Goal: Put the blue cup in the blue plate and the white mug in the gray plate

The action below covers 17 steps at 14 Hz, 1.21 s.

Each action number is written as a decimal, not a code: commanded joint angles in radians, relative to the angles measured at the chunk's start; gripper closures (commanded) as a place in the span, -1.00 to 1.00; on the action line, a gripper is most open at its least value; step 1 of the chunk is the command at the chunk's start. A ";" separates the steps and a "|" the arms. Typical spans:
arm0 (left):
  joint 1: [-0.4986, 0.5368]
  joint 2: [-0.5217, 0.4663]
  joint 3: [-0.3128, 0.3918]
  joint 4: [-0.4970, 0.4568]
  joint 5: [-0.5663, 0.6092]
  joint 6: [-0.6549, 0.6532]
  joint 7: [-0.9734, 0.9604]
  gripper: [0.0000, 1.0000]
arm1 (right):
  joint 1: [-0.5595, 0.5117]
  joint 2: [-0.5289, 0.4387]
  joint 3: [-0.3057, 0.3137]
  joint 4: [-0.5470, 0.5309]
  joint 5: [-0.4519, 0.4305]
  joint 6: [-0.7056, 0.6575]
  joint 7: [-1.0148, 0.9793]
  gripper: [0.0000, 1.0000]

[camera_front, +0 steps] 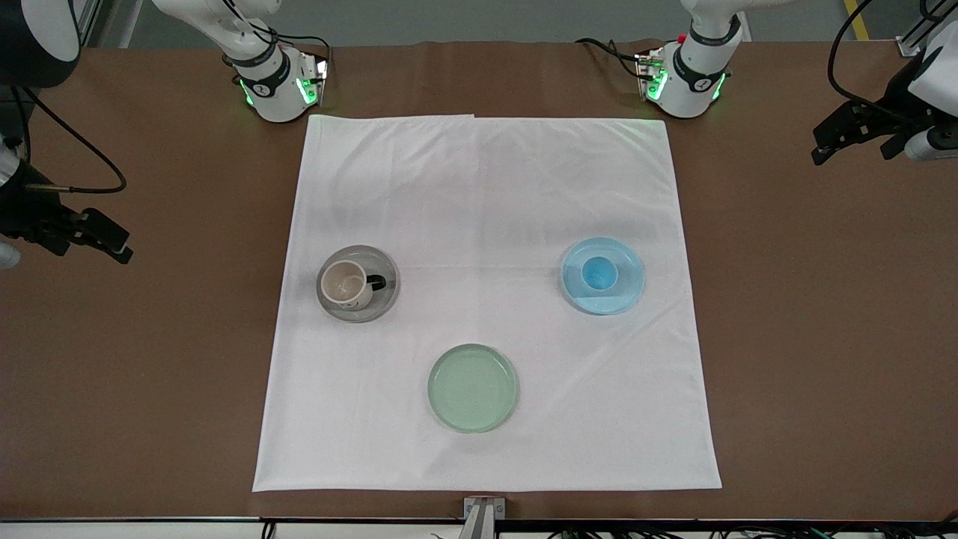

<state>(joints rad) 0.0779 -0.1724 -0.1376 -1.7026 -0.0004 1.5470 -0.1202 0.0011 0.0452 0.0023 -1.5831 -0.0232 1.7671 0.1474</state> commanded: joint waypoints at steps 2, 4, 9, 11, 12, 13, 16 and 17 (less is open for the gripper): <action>0.022 0.010 0.001 0.017 -0.006 -0.010 0.014 -1.00 | -0.019 -0.010 0.007 0.116 0.002 -0.119 -0.026 -1.00; 0.022 0.020 0.001 0.020 -0.009 -0.010 0.014 -1.00 | -0.021 -0.010 0.005 0.127 0.002 -0.150 -0.025 -1.00; 0.022 0.039 0.001 0.034 -0.012 -0.008 0.014 -1.00 | -0.032 -0.010 0.007 0.144 0.009 -0.173 -0.028 -1.00; 0.022 0.040 0.001 0.035 -0.013 -0.008 0.014 -1.00 | -0.032 -0.010 0.005 0.144 0.008 -0.184 -0.054 -1.00; 0.019 0.039 0.001 0.035 -0.013 -0.010 0.014 -1.00 | -0.035 -0.008 0.005 0.144 0.008 -0.184 -0.078 -1.00; 0.017 0.040 0.000 0.034 -0.015 -0.010 0.014 -1.00 | -0.036 -0.008 0.005 0.144 0.009 -0.184 -0.089 -1.00; 0.017 0.040 -0.002 0.034 -0.016 -0.010 0.013 -1.00 | -0.044 -0.007 0.005 0.144 0.012 -0.183 -0.086 -1.00; 0.017 0.039 -0.002 0.035 -0.016 -0.010 0.014 -1.00 | -0.043 -0.005 0.005 0.144 0.012 -0.183 -0.086 -1.00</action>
<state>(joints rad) 0.0941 -0.1413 -0.1389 -1.6912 -0.0004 1.5470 -0.1167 -0.0201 0.0378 -0.0034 -1.4498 -0.0239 1.5962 0.0800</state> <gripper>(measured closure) 0.000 0.000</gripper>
